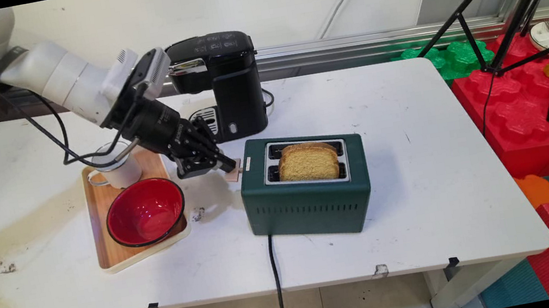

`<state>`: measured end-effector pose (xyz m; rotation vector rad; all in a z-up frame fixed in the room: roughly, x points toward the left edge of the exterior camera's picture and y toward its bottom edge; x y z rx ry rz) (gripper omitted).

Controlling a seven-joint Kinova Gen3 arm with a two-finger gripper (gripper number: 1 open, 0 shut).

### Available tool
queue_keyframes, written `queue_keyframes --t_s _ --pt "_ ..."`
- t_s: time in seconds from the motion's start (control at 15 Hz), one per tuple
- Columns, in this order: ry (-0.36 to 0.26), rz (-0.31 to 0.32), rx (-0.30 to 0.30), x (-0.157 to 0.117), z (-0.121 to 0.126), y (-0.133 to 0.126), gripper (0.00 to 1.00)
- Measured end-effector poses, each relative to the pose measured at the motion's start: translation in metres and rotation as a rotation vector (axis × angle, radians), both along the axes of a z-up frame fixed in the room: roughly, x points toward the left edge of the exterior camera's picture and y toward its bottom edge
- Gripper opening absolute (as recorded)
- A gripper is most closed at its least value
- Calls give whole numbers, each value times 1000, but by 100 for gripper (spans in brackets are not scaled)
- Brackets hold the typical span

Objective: Press the toaster switch

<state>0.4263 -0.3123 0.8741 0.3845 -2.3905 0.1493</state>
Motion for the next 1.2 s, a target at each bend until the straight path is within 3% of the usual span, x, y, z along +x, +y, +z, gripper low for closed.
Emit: queue_keyframes --t_s 1.2 --pt "-50 4 18 -13 -40 -7 0"
